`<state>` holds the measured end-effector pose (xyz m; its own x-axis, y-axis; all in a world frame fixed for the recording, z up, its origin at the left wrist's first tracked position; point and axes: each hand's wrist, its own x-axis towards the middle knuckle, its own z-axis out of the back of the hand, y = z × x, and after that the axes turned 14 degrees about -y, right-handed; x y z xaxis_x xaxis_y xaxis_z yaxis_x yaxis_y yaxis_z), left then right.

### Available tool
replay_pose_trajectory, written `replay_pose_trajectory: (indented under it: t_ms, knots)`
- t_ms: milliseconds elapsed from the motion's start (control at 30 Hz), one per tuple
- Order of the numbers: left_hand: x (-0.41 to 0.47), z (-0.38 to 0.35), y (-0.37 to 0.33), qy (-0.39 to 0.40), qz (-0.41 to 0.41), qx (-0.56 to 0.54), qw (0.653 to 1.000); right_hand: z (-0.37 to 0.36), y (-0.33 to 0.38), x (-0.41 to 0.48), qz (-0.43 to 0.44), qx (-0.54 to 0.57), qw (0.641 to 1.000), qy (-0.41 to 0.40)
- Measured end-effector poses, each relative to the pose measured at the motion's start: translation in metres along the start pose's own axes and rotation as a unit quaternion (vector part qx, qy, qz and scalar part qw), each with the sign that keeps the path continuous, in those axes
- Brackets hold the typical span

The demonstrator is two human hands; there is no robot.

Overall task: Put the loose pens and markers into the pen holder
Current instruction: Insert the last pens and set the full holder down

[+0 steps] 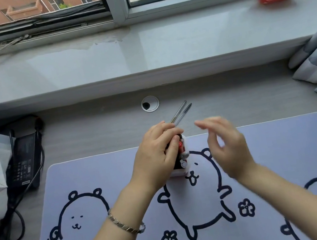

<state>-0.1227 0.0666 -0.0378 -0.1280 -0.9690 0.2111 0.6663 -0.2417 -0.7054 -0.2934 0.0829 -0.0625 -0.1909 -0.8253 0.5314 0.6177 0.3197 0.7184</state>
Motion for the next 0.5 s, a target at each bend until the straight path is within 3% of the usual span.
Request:
replay_pose_trajectory:
  t_ms: [133,267,333,500]
  knots:
    - [-0.001,-0.001,0.001,-0.003,0.006,-0.003,1.000,-0.037,-0.047,0.047,0.075,-0.136,0.969,0.190]
    - [0.000,0.000,0.000,-0.009,0.000,0.000,1.000,-0.085,-0.058,0.072,0.195,-0.279,0.840,0.422]
    - [0.000,0.001,-0.001,-0.012,-0.006,0.002,1.000,-0.100,-0.053,0.078,0.233,-0.330,0.788,0.464]
    - [0.000,0.001,-0.001,-0.014,-0.004,0.003,1.000,-0.114,-0.057,0.080,0.201,-0.387,0.740,0.512]
